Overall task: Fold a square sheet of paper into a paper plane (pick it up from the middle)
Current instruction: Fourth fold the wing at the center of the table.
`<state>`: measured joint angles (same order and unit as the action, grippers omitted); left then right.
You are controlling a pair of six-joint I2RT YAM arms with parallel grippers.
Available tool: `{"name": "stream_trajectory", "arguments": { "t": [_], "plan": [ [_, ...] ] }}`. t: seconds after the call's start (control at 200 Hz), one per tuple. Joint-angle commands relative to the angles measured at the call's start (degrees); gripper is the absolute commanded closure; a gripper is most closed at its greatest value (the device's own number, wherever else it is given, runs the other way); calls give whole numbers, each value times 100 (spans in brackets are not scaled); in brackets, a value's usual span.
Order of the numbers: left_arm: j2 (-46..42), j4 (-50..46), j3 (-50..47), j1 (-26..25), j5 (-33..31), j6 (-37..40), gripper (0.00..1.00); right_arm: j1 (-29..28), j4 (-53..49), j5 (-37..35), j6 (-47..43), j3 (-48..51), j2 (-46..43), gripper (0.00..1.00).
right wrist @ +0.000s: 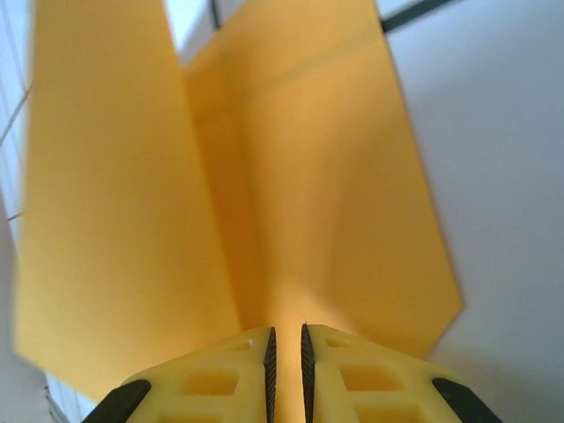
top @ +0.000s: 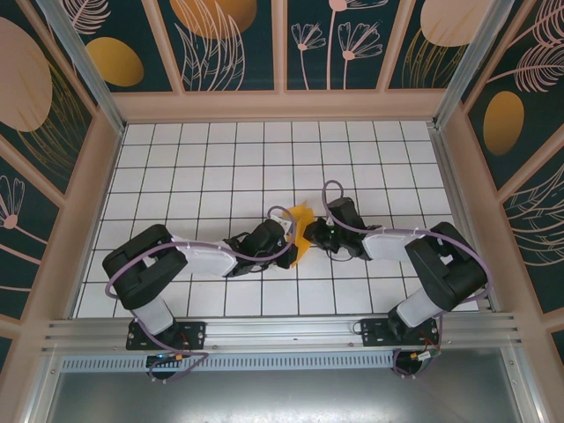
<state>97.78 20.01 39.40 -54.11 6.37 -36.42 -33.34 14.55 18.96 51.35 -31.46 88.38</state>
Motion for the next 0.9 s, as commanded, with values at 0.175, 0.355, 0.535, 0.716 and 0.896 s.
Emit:
{"name": "stream_trajectory", "arguments": {
  "t": [0.175,0.355,0.535,0.716,0.896],
  "plan": [
    [154,234,-183,251,827,357,92,47,-89,95,-188,-26,155,84],
    [225,195,-126,310,1029,447,92,31,-22,152,-168,0,319,85],
    [233,287,-199,390,1246,474,92,11,32,204,-126,4,364,85],
    [177,387,-252,545,1449,457,91,-18,4,188,-131,-10,295,86],
    [178,511,-272,671,1693,351,91,-46,107,196,-150,83,-53,87]
  ]
}}
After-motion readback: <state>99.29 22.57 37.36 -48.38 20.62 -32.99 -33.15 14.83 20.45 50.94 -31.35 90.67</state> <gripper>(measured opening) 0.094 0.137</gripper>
